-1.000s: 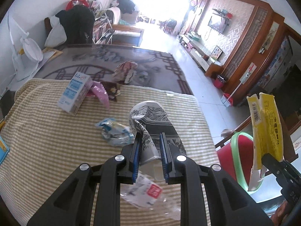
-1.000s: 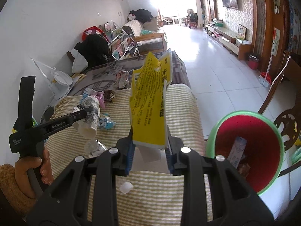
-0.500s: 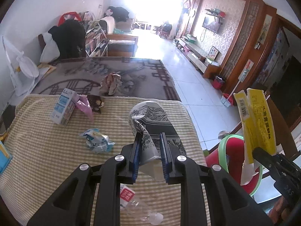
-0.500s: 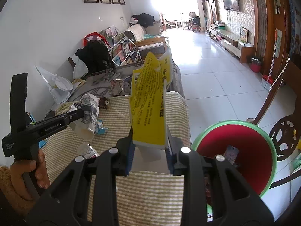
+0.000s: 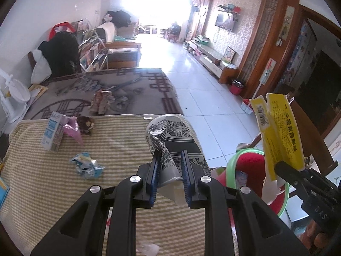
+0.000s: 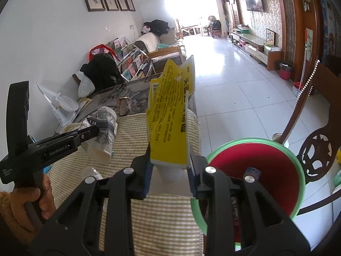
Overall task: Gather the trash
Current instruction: 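Carry the paper cup and yellow wrapper over the red bin with both tools, then open both tools to drop the cup and wrapper into the red bin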
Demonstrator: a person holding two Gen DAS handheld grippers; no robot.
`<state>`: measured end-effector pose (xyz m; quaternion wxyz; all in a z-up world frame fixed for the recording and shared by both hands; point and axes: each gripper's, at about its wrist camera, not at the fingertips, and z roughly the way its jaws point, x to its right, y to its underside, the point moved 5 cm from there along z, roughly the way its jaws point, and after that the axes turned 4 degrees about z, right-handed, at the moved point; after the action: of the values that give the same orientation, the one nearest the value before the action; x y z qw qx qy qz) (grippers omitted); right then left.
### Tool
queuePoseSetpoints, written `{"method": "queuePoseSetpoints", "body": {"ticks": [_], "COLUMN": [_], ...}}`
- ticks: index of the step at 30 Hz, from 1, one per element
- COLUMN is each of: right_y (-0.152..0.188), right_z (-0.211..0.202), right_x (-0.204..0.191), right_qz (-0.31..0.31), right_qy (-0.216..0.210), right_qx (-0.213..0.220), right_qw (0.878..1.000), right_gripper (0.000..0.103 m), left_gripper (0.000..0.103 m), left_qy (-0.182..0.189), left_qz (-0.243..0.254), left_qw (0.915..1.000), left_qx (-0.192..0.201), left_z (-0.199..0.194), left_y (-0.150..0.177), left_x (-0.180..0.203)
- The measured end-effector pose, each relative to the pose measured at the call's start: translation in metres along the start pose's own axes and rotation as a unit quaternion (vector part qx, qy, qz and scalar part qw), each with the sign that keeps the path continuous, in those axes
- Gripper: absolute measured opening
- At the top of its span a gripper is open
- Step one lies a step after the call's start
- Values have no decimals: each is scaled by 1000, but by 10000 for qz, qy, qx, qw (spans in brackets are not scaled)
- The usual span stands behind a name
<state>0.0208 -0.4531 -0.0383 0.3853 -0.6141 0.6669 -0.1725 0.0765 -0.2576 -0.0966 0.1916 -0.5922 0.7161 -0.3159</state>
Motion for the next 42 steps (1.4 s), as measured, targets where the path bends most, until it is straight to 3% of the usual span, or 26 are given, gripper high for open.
{"method": "queuePoseSetpoints", "body": {"ticks": [19,30,42], "right_y": [9,28,42], "right_z": [-33,-63,-77], "right_x": [69,134,167], "right_qz": [450,984,1291], "right_qy": [550,1105,1350], "right_qx": [148,131,59], "right_qw": [9974,9889,9824], "right_gripper": [28,28,28], "left_gripper": [18,18,18], "left_qy": [672,1282,1490], "left_qz": [567,957,1254], "left_qw": [9959,9853,9768], "left_qx": [-201,-600,-894], "left_z": [18,45,65], "left_y": [1,11,23], "left_x": [91,161,200]}}
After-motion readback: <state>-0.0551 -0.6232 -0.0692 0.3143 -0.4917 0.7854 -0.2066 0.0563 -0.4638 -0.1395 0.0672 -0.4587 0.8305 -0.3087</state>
